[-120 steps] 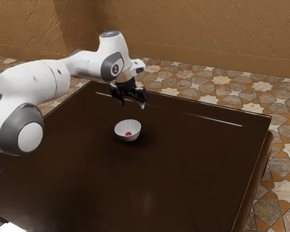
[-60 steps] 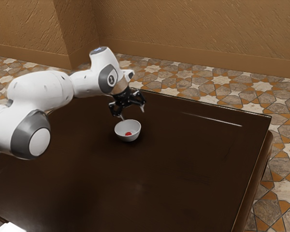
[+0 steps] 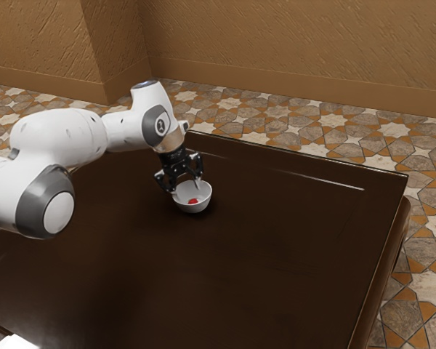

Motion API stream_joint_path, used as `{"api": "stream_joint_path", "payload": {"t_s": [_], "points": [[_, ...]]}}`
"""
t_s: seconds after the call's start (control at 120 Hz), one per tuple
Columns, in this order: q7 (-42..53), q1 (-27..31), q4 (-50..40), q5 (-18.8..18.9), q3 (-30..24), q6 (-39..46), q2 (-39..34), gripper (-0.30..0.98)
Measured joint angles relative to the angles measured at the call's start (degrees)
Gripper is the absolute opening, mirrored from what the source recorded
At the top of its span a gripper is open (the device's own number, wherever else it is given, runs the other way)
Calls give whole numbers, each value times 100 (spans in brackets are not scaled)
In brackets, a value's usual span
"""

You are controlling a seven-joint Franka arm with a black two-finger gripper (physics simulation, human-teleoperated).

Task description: Take strawberry from the bowl

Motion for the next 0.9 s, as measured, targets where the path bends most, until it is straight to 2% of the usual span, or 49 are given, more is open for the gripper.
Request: {"api": "stream_joint_path", "payload": {"t_s": [0.142, 0.417, 0.517, 0.642, 0.9], "points": [[-268, -5, 30, -28, -23, 2, 35, 31], [-634, -6, 29, -49, -93, 113, 225, 25], [-721, -5, 29, -41, -136, 189, 267, 38], [-820, -8, 18, -67, -147, 241, 262, 40], [-990, -8, 25, -68, -142, 202, 239, 13]]}}
